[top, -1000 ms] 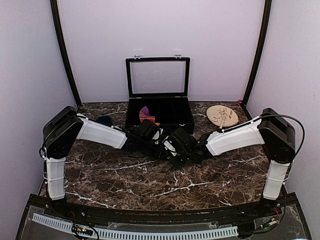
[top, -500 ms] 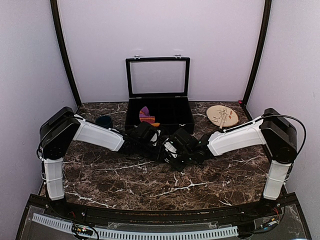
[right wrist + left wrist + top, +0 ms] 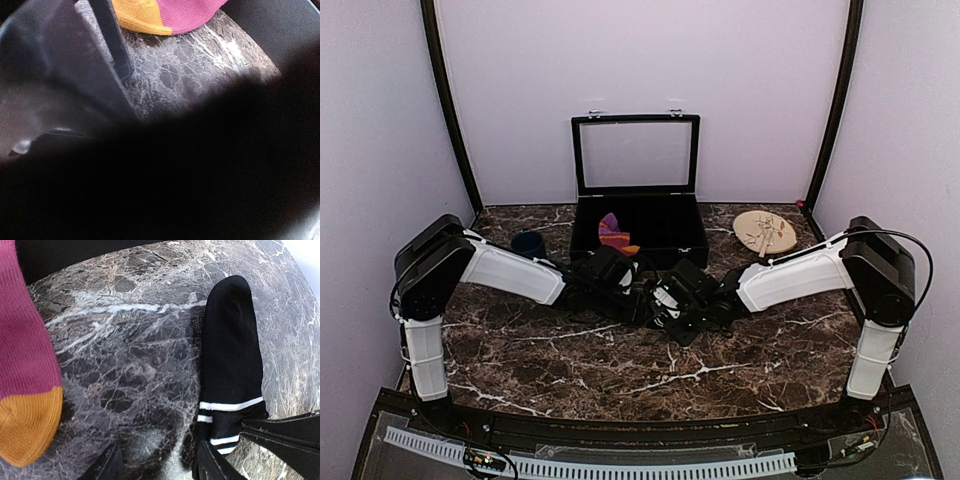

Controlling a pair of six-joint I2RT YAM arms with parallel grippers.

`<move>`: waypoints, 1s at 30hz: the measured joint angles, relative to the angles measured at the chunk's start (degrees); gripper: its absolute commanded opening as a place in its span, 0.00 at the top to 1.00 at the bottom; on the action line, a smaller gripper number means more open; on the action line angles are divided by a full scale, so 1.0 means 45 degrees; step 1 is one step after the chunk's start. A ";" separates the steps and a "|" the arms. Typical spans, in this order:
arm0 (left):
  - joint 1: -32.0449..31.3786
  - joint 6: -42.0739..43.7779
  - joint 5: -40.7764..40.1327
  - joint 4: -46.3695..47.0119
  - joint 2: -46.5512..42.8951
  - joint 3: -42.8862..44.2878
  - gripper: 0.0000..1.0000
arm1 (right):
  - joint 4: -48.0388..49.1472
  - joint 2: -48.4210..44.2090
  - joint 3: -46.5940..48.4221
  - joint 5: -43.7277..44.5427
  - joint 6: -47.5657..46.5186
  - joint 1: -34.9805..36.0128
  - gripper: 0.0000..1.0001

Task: Roll the socks
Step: Roll the sock at the center of the board.

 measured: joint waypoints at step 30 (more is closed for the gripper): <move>-0.0330 0.0432 0.0709 0.2147 -0.2025 -0.3429 0.44 | -0.1229 -0.0729 -0.0107 -0.4454 0.0879 -0.1724 1.00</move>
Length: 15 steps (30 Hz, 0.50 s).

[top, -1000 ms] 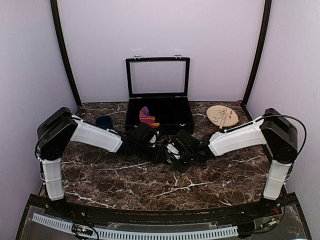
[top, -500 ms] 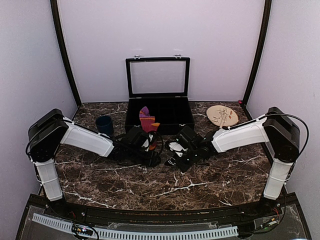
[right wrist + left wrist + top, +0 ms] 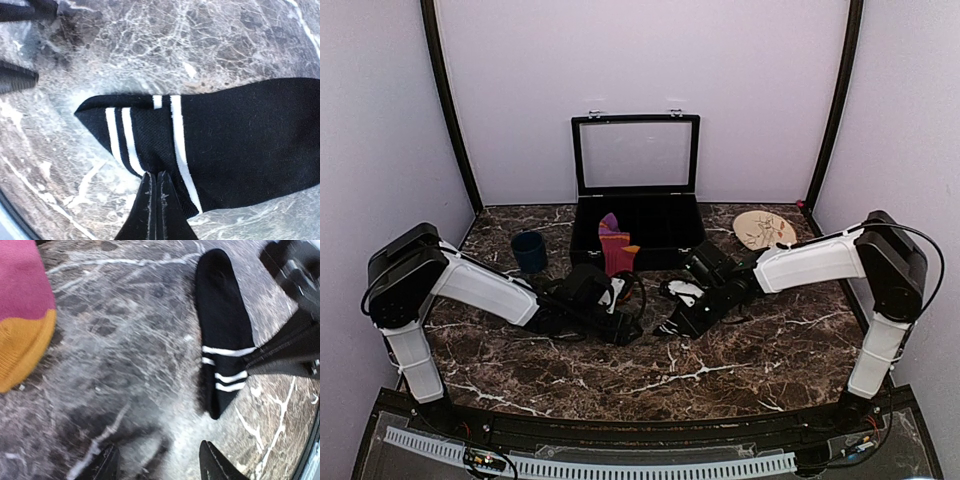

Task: Roll the socks
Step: Roll the sock at the center of the board.

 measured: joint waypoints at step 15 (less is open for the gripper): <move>-0.0534 0.0578 0.0015 0.0845 -0.0418 -0.0374 0.43 | -0.0010 -0.0112 0.0058 -0.2055 0.1025 -0.1219 1.00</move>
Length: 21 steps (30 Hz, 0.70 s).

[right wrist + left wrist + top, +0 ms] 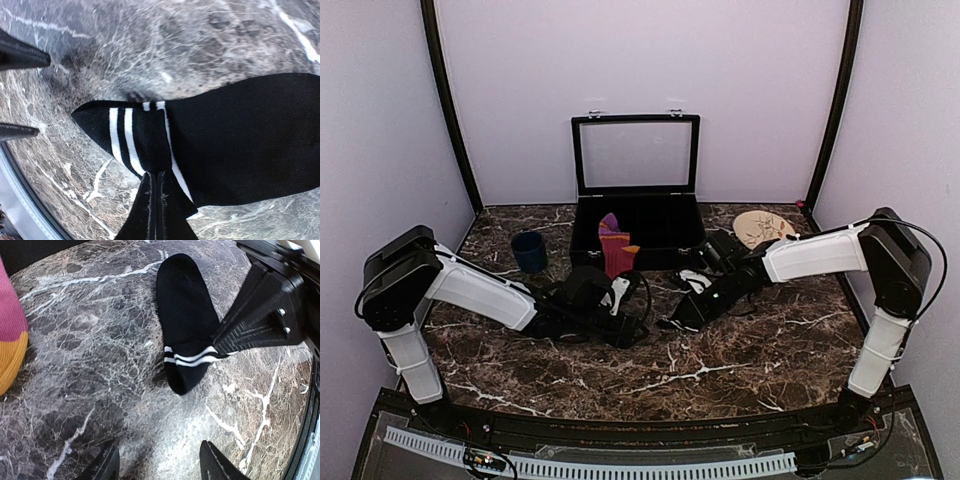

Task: Roll the socks
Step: Roll the sock at the center of the board.

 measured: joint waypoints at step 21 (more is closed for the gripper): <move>-0.0112 0.1001 -0.0005 -0.0529 0.1695 0.2778 0.43 | 0.0481 0.0000 -0.0515 -0.1365 0.0670 -0.1195 1.00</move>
